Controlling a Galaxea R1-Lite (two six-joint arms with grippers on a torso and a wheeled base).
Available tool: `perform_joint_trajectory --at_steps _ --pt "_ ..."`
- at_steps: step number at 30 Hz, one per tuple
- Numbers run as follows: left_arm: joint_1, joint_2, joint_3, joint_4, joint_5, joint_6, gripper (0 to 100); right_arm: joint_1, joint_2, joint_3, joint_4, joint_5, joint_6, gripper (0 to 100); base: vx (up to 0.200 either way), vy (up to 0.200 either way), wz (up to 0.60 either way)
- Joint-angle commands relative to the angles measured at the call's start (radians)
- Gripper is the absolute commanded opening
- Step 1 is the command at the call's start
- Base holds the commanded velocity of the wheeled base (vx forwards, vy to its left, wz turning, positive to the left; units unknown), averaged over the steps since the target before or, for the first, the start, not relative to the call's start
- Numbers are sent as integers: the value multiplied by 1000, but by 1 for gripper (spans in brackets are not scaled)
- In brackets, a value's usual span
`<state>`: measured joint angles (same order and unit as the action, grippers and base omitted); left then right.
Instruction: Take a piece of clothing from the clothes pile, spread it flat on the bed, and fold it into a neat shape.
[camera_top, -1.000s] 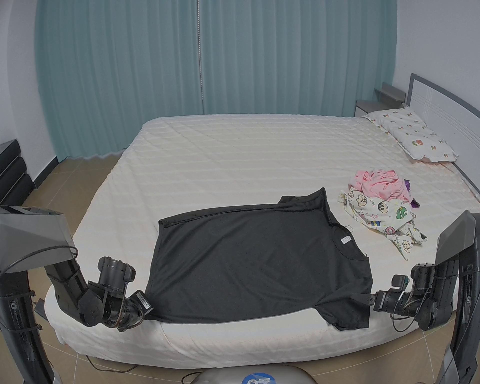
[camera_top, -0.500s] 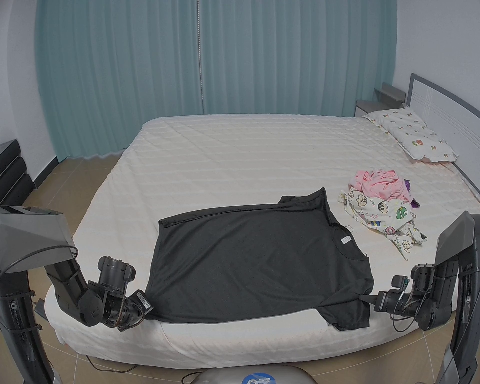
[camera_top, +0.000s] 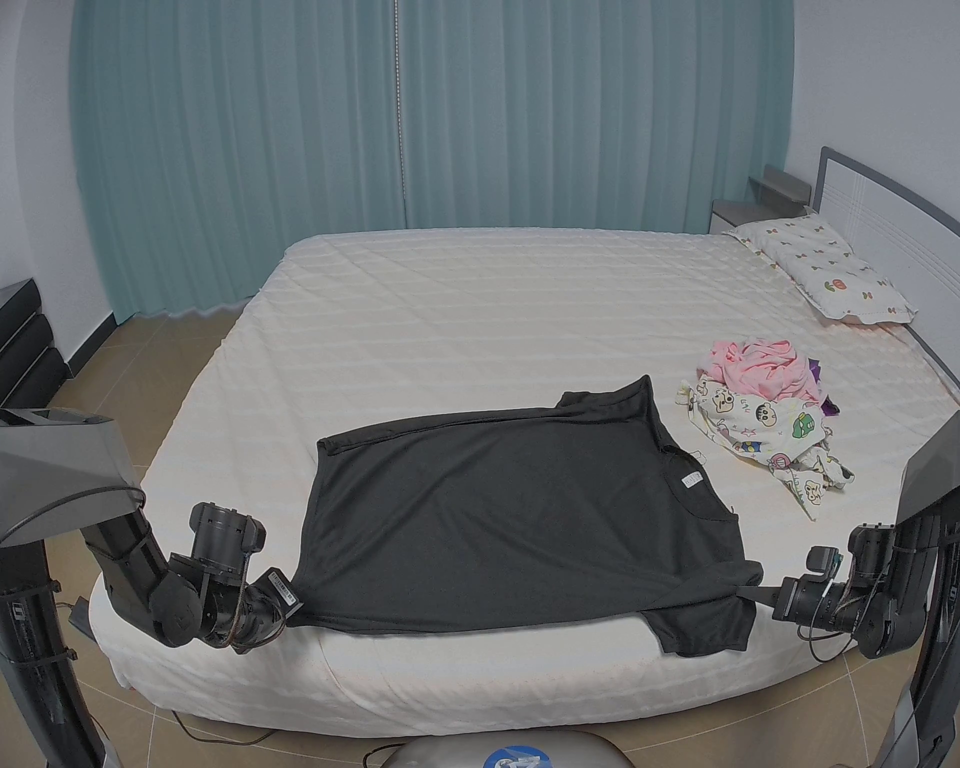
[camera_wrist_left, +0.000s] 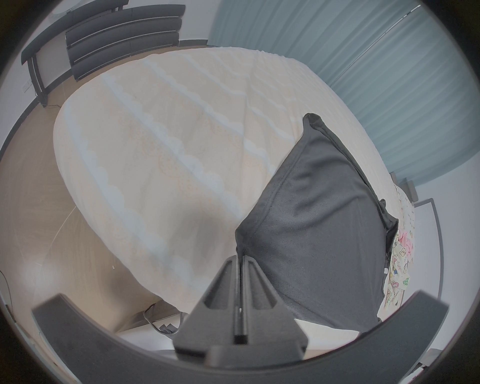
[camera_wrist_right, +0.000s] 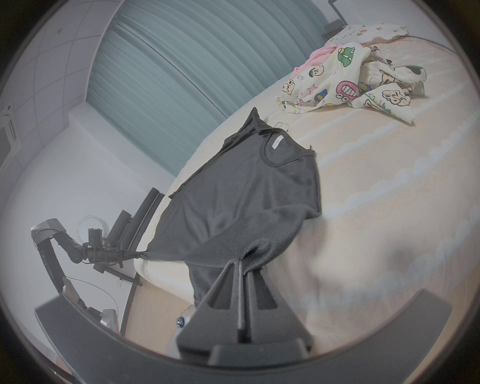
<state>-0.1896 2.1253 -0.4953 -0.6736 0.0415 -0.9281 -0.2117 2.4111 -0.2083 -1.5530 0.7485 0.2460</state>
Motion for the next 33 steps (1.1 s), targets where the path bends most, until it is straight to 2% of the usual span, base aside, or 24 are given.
perform_joint_trajectory --at_steps 1,8,9,11,17,22,26,29,30,31,32,33 --pt "2 -31 12 3 8 8 0 -34 -46 36 -16 38 -2 0 0 0 0" --pt "2 -74 35 8 8 35 0 -83 -78 87 -16 75 -11 0 0 0 0" --pt "2 -100 52 11 9 61 0 -106 -99 122 -16 109 -14 0 0 0 0" --pt "2 -119 70 17 9 87 0 -121 -109 145 -16 130 -33 0 0 0 0" --pt "-1 -160 87 69 18 138 0 -140 -115 208 -15 137 -123 0 0 0 0" --pt "-8 -193 92 143 38 175 0 -160 -130 208 -2 144 -143 0 0 0 0" --pt "-8 -202 96 190 51 186 0 -160 -196 208 110 146 -174 0 0 0 0" --pt "-8 -206 109 201 58 189 0 -160 -233 208 217 150 -243 0 0 0 0" --pt "-8 -208 126 201 63 203 0 -163 -245 208 271 152 -297 0 0 0 0" --pt "-8 -208 126 201 63 203 0 -163 -245 208 271 152 -297 0 0 0 0" --pt "-8 -209 150 201 64 235 0 -181 -251 208 340 152 -367 0 0 0 0" --pt "-8 -209 155 201 64 239 0 -184 -253 208 353 152 -376 0 0 0 0"
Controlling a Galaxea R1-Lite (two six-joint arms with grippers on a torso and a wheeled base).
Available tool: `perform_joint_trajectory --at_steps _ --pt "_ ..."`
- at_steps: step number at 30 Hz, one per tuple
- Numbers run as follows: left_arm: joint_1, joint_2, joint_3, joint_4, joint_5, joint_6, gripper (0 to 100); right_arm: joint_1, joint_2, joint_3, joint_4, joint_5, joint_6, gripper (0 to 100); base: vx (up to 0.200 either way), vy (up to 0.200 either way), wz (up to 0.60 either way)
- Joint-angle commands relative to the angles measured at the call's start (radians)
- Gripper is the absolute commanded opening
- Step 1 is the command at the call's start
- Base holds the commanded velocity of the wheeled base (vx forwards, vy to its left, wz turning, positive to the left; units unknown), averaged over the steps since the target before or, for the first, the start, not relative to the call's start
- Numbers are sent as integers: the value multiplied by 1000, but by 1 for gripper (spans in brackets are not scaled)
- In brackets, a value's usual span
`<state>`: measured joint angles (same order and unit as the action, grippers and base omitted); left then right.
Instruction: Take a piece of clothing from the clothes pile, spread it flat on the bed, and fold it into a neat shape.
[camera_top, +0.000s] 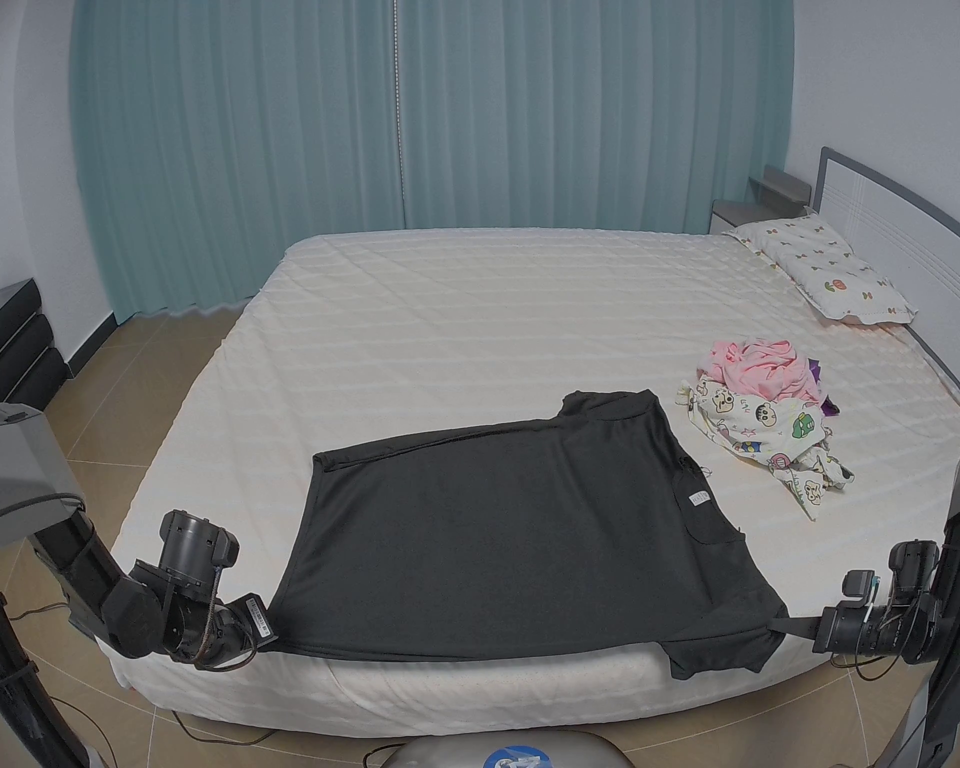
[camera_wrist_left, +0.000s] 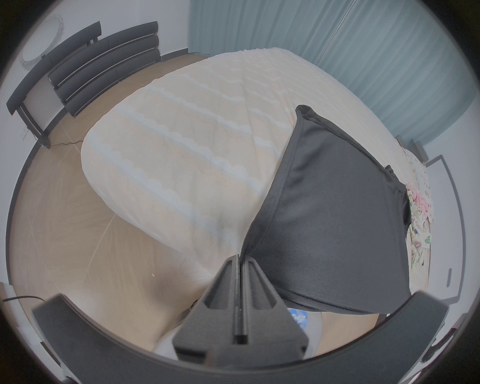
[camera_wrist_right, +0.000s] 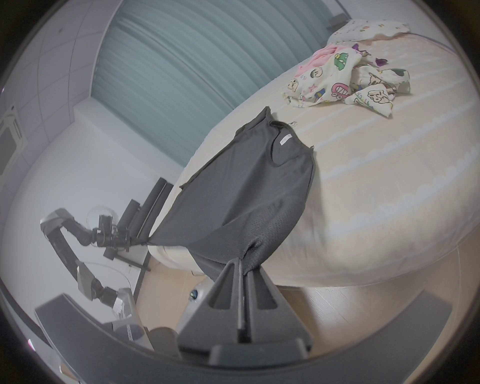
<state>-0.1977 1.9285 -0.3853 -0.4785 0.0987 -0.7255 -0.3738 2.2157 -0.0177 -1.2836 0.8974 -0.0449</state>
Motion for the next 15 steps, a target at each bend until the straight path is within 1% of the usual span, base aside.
perform_joint_trajectory --at_steps 1,4,8,12,15 --pt "0 -13 56 6 7 41 0 -28 -67 18 109 3 -98 0 0 0 0" --pt "-5 -13 83 6 9 43 0 -48 -99 18 153 3 -105 0 0 0 0" --pt "-31 -13 121 6 12 43 0 -60 -142 18 216 6 -133 0 0 0 0" --pt "-62 -14 151 6 33 43 0 -60 -169 18 285 6 -164 0 0 0 0" --pt "-89 -19 174 6 53 43 0 -60 -183 18 319 6 -171 0 0 0 0"
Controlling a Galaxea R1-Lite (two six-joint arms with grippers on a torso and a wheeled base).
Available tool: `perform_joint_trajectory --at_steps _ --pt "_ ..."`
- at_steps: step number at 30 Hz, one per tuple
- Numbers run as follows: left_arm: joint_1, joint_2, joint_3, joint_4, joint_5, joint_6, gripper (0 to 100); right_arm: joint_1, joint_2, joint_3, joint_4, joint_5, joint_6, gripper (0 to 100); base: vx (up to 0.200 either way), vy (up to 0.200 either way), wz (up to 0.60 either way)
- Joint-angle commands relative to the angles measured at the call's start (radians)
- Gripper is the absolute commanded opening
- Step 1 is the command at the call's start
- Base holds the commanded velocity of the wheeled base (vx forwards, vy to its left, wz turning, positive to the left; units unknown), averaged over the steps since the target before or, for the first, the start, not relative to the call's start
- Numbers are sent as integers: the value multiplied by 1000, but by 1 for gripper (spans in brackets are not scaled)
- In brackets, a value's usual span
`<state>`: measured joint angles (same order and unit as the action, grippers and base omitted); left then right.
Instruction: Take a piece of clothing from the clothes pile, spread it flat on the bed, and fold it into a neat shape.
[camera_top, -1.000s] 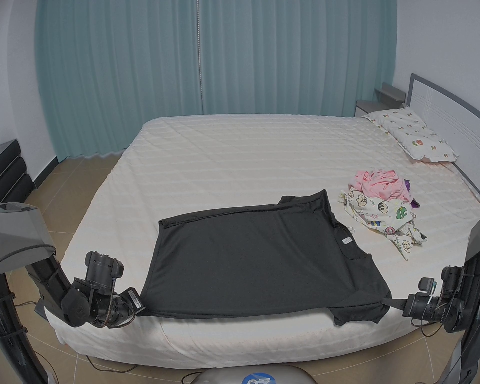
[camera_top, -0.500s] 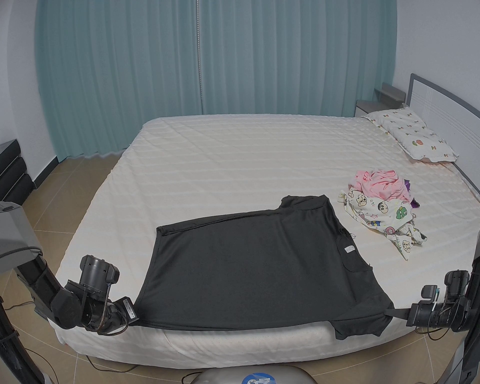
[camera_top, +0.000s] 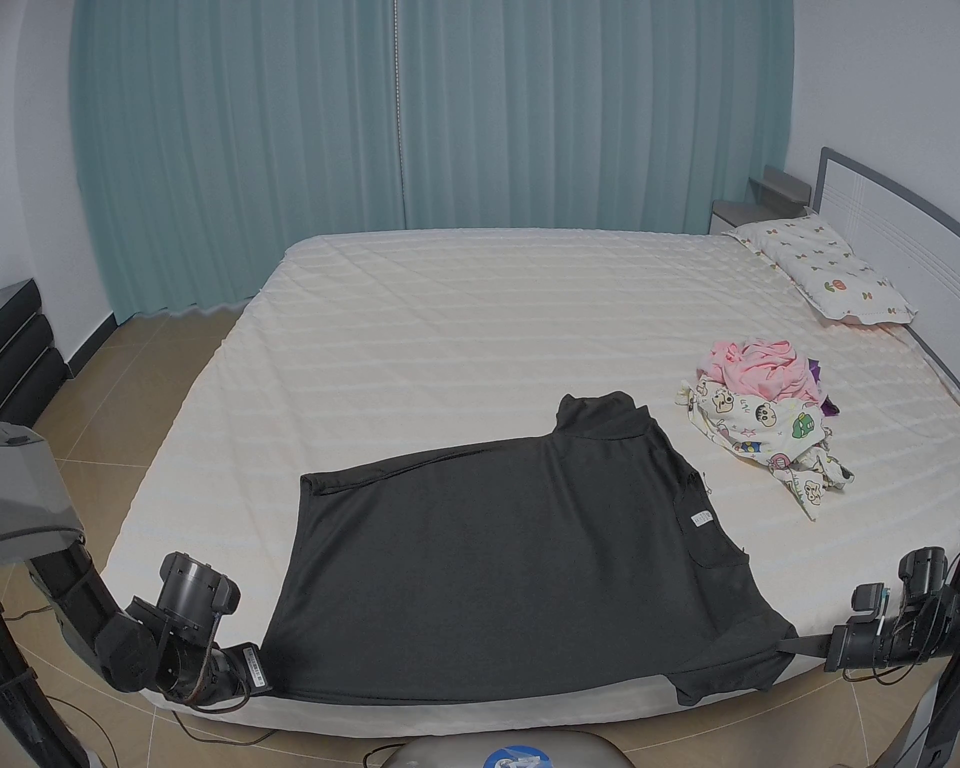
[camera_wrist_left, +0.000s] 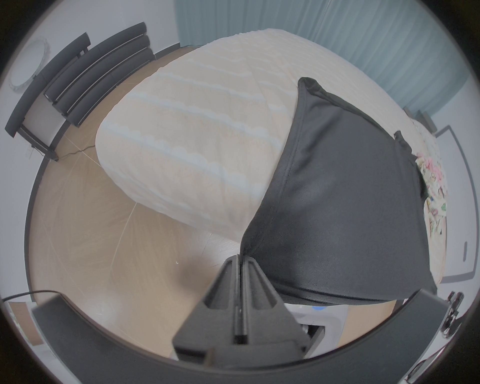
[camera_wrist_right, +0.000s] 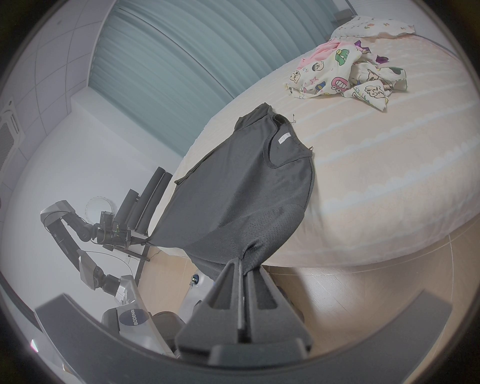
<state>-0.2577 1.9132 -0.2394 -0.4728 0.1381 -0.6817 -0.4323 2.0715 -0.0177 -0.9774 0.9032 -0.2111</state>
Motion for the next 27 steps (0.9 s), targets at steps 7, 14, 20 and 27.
perform_joint_trajectory --at_steps 7,14,20,27 --pt "-32 -40 15 -10 25 -10 0 6 -88 18 56 11 -10 0 0 0 0" --pt "3 -94 -103 0 15 -13 0 70 -97 16 -87 89 48 0 0 0 0" --pt "35 -33 -196 11 14 -15 0 113 -62 -59 -155 80 139 0 0 0 0" --pt "55 29 -273 11 11 -15 0 164 19 -156 -158 20 153 0 0 0 0"
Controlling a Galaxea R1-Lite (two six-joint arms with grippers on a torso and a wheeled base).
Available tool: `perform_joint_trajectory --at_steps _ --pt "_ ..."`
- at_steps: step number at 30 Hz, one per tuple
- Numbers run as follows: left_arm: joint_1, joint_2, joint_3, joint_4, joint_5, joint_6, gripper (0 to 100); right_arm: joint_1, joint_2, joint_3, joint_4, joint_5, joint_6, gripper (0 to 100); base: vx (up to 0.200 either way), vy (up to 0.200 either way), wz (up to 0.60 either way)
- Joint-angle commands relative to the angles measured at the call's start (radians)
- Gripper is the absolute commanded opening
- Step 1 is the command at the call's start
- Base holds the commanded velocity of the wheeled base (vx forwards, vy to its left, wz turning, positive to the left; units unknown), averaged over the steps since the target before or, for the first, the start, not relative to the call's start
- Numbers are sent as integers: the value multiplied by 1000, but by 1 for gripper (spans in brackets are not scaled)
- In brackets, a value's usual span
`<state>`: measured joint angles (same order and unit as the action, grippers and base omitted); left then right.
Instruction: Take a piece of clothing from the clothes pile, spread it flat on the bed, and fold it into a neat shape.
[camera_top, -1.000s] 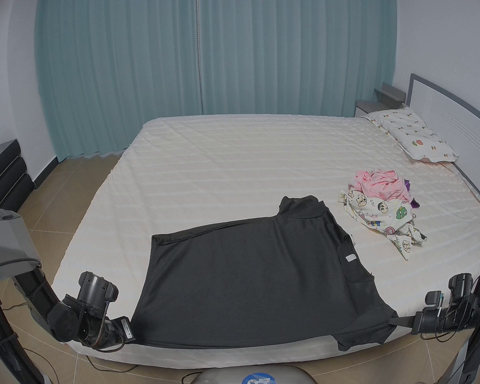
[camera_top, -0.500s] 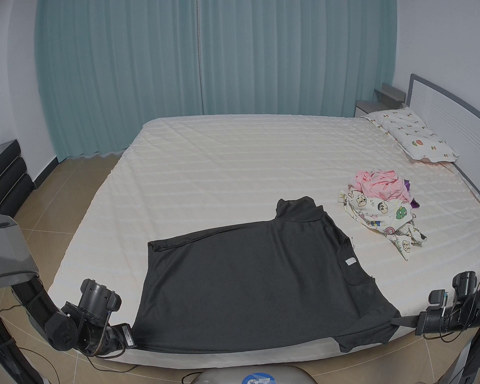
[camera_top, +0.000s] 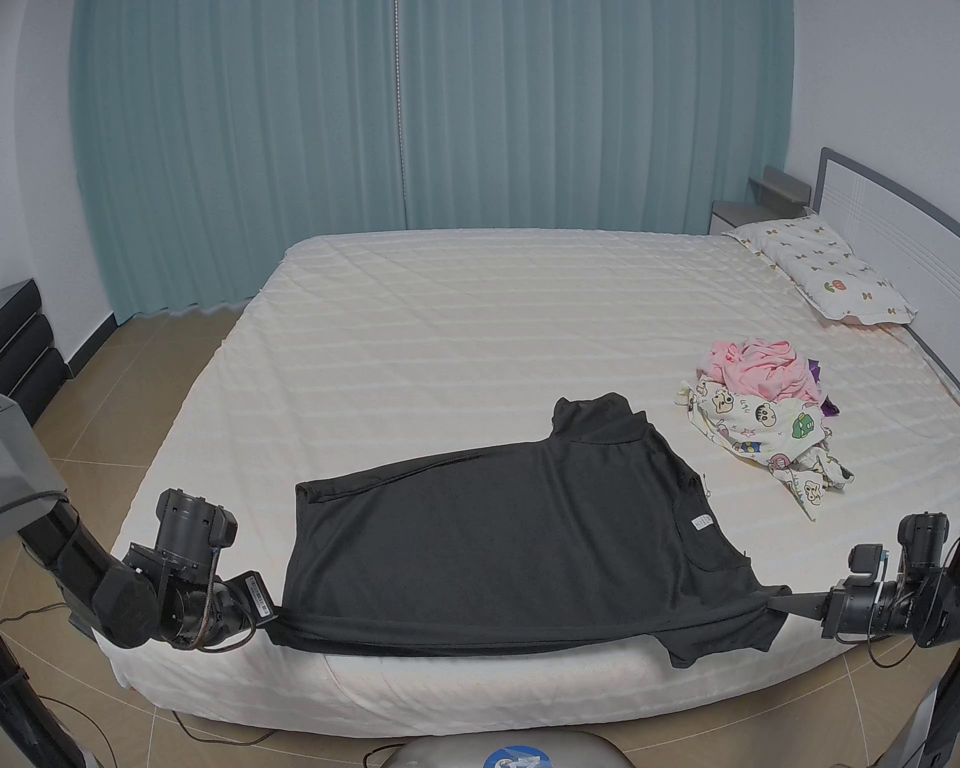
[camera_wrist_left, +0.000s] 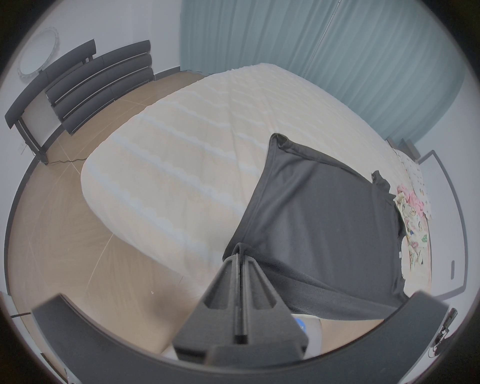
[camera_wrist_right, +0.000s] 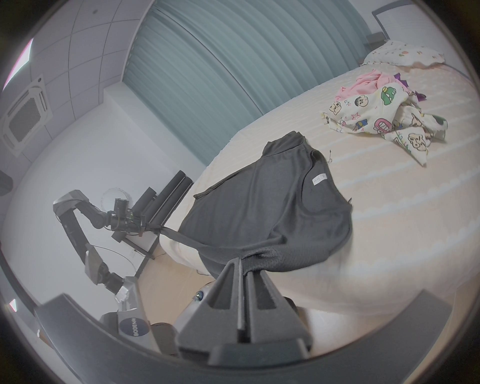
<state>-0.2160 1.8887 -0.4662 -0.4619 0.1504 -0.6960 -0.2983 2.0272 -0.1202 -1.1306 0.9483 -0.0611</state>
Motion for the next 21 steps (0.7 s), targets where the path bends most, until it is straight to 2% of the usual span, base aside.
perform_joint_trajectory --at_steps 1,8,14,21 --pt "13 59 -54 2 -3 0 0 36 73 -64 -5 -34 7 0 0 0 0" --pt "20 132 -117 2 -3 -13 0 68 100 -161 5 -54 118 0 0 0 0" --pt "40 188 -164 2 -3 -22 0 111 162 -214 -1 -106 139 0 0 0 0" --pt "49 251 -227 3 -3 -36 0 136 225 -282 -5 -137 153 0 0 0 0"
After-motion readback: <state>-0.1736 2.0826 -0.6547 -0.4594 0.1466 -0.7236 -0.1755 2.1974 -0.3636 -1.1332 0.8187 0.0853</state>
